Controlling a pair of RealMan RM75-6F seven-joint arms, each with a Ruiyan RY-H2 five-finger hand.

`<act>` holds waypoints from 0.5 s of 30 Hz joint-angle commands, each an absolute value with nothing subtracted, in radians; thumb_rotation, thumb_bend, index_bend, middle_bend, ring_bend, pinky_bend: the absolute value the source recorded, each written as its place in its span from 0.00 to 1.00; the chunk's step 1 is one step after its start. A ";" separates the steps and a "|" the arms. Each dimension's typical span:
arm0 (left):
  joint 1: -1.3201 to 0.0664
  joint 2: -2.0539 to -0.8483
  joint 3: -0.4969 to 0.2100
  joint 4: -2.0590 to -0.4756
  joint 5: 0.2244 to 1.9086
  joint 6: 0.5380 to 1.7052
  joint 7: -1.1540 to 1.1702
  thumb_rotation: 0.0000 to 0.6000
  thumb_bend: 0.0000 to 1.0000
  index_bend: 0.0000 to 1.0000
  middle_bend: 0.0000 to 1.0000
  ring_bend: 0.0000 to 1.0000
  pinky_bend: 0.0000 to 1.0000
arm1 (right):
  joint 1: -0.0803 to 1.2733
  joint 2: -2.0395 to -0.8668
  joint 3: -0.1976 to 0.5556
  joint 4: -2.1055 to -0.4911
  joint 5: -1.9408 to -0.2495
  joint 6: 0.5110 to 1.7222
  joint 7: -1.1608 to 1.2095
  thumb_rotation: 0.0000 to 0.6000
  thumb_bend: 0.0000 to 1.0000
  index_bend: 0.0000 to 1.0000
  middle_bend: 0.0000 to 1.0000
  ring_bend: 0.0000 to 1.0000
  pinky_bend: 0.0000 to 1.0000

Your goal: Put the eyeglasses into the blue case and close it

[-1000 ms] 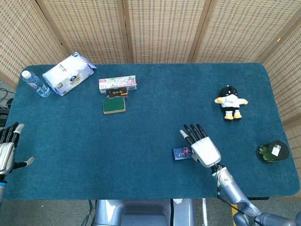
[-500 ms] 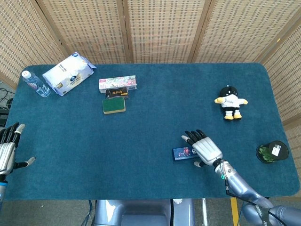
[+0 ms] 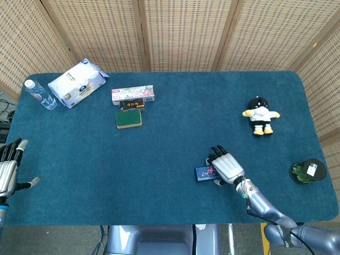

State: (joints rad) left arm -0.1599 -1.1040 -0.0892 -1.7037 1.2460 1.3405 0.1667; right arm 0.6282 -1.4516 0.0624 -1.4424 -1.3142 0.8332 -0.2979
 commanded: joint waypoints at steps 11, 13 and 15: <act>-0.158 -1.101 -0.090 -1.707 1.251 1.345 0.158 1.00 0.00 0.00 0.00 0.00 0.00 | 0.615 -1.484 0.058 -1.415 -1.344 0.907 -0.290 1.00 0.29 0.31 0.16 0.03 0.01; -0.156 -1.098 -0.090 -1.710 1.254 1.349 0.154 1.00 0.00 0.00 0.00 0.00 0.00 | 0.616 -1.476 0.055 -1.427 -1.344 0.901 -0.277 1.00 0.17 0.14 0.03 0.00 0.01; -0.155 -1.095 -0.090 -1.712 1.258 1.352 0.147 1.00 0.00 0.00 0.00 0.00 0.00 | 0.614 -1.463 0.062 -1.449 -1.341 0.907 -0.261 1.00 0.09 0.05 0.00 0.00 0.01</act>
State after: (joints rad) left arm -0.1555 -1.0963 -0.0900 -1.7113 1.2564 1.3512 0.1490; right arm 0.6150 -1.4719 0.0583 -1.4355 -1.3428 0.9041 -0.2706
